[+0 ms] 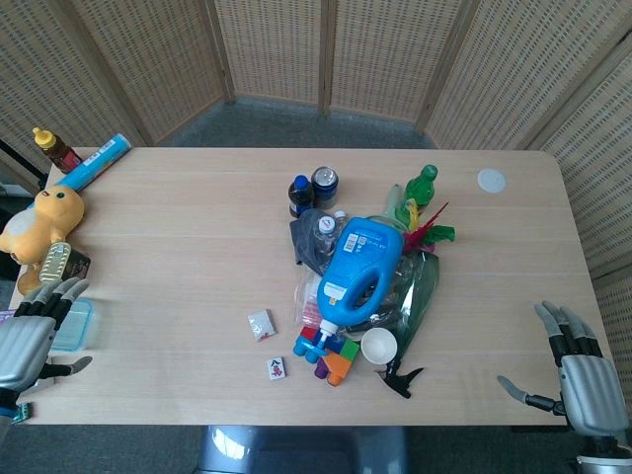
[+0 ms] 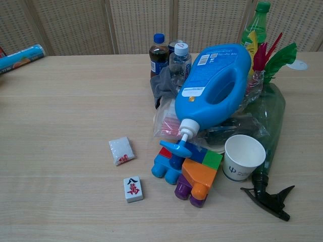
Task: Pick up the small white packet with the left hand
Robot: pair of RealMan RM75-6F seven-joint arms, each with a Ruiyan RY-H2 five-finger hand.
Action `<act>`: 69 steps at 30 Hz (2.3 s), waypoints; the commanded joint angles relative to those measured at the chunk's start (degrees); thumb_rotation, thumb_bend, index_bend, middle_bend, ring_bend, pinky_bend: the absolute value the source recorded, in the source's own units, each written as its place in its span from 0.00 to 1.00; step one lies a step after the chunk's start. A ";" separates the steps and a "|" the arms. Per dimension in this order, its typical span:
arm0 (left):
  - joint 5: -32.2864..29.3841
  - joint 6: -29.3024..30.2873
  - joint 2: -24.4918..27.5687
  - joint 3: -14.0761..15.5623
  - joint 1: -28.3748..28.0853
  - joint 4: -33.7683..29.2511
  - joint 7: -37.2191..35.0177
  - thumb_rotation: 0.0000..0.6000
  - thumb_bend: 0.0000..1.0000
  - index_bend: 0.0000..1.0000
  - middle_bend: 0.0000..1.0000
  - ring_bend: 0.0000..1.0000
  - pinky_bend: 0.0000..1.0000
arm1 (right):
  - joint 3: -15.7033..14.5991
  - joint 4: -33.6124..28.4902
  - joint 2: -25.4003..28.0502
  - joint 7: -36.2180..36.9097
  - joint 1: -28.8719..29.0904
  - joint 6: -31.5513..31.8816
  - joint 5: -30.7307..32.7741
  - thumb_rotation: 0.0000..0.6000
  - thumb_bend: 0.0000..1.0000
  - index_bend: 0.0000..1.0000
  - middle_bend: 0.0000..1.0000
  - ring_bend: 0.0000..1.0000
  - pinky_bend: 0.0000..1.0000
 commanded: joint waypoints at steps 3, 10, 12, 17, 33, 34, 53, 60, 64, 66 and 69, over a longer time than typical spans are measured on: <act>-0.11 0.17 -0.11 -0.16 0.12 0.20 0.42 1.00 0.00 0.03 0.00 0.00 0.00 | 0.11 0.04 -0.02 0.16 0.03 0.01 0.19 0.62 0.00 0.00 0.00 0.00 0.00; 1.03 1.03 -0.32 -0.19 0.53 0.24 0.67 1.00 0.00 0.04 0.00 0.00 0.00 | 0.27 -0.33 0.48 1.03 -0.11 0.54 0.11 0.62 0.00 0.00 0.00 0.00 0.00; 1.66 0.83 -0.77 -0.11 0.39 0.62 0.71 1.00 0.00 0.04 0.00 0.00 0.00 | 0.34 -0.30 0.52 1.00 -0.14 0.56 0.35 0.62 0.00 0.00 0.00 0.00 0.00; 2.63 -3.45 -3.64 -0.79 -2.73 2.57 3.03 1.00 0.00 0.05 0.00 0.00 0.00 | 0.65 -0.34 0.72 1.47 -0.18 0.35 1.56 0.62 0.00 0.00 0.00 0.00 0.00; 2.25 -32.57 -18.38 -7.79 -28.53 10.57 13.19 1.00 0.00 0.09 0.00 0.00 0.00 | 0.49 -0.78 1.21 2.66 0.02 0.17 0.85 0.62 0.00 0.00 0.00 0.00 0.00; 1.36 -33.46 -19.28 -7.98 -29.36 10.91 14.18 1.00 0.00 0.10 0.00 0.00 0.00 | 0.49 -0.80 1.27 2.83 0.00 0.22 0.84 0.62 0.00 0.00 0.00 0.00 0.00; -19.84 -35.30 -33.48 -5.11 -37.98 19.41 32.30 1.00 0.00 0.15 0.00 0.00 0.00 | 0.74 -0.76 2.35 5.73 -0.04 0.39 1.33 0.62 0.00 0.00 0.00 0.00 0.00; -23.90 -33.99 -37.65 -4.11 -39.63 22.99 33.74 1.00 0.00 0.16 0.00 0.00 0.00 | 0.97 -0.71 2.68 6.61 -0.04 0.46 1.72 0.62 0.00 0.00 0.00 0.00 0.00; -25.13 -33.31 -39.25 -3.56 -40.44 24.33 34.17 1.00 0.00 0.18 0.00 0.00 0.00 | 0.94 -0.54 2.79 6.88 -0.01 0.24 1.95 0.62 0.00 0.00 0.00 0.00 0.00; -25.58 -33.13 -39.88 -3.40 -40.78 24.72 34.20 1.00 0.00 0.18 0.00 0.00 0.00 | 0.93 -0.53 2.79 6.88 0.01 0.15 2.02 0.63 0.00 0.00 0.00 0.00 0.00; -26.27 -32.99 -40.83 -3.07 -41.52 25.35 34.65 1.00 0.00 0.19 0.00 0.00 0.00 | 0.97 -0.55 2.81 6.95 0.02 0.16 2.08 0.62 0.00 0.00 0.00 0.00 0.00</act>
